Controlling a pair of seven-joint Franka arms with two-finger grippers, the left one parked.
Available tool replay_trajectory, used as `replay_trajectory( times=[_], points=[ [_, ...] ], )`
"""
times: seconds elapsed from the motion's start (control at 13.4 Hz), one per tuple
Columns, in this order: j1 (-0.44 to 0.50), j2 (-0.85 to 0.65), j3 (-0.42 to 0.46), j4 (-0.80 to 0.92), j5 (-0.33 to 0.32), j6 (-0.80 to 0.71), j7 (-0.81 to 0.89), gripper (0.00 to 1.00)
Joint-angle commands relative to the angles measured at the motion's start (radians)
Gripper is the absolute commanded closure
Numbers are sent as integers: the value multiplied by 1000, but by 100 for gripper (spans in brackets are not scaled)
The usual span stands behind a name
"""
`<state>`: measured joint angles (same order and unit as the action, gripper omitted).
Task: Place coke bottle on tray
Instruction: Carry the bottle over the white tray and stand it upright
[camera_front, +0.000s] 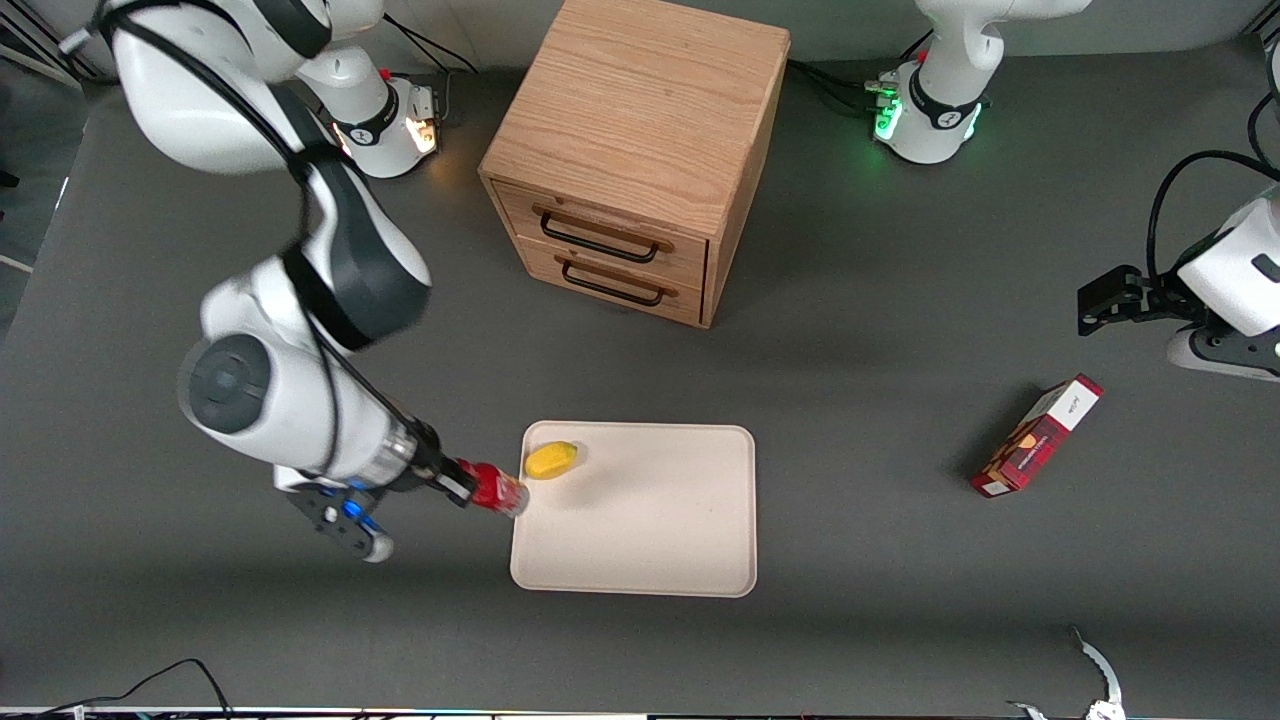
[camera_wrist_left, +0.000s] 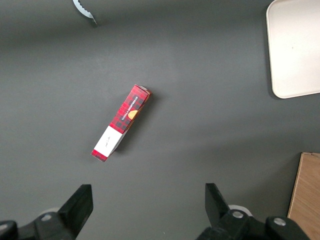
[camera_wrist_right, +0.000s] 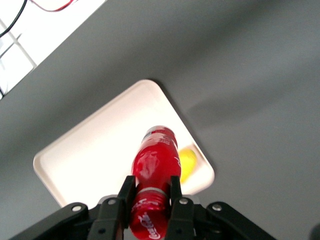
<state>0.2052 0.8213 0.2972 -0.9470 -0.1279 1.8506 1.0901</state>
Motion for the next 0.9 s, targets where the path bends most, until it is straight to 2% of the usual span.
replay_trajectory(
  times=[0.0, 0.22, 0.3, 0.37, 0.45, 0.67, 0.82],
  points=[
    [29, 100, 16, 79, -99, 80, 111, 100],
    [33, 150, 43, 57, -186, 142, 164, 100],
    [33, 154, 43, 50, -190, 157, 168, 100],
    [30, 154, 46, 48, -190, 157, 166, 10],
    [23, 151, 51, 48, -190, 148, 153, 0],
    [3, 74, 92, 50, -188, 2, 96, 0],
    [-24, -72, 123, 48, -180, -197, -63, 0]
  ],
)
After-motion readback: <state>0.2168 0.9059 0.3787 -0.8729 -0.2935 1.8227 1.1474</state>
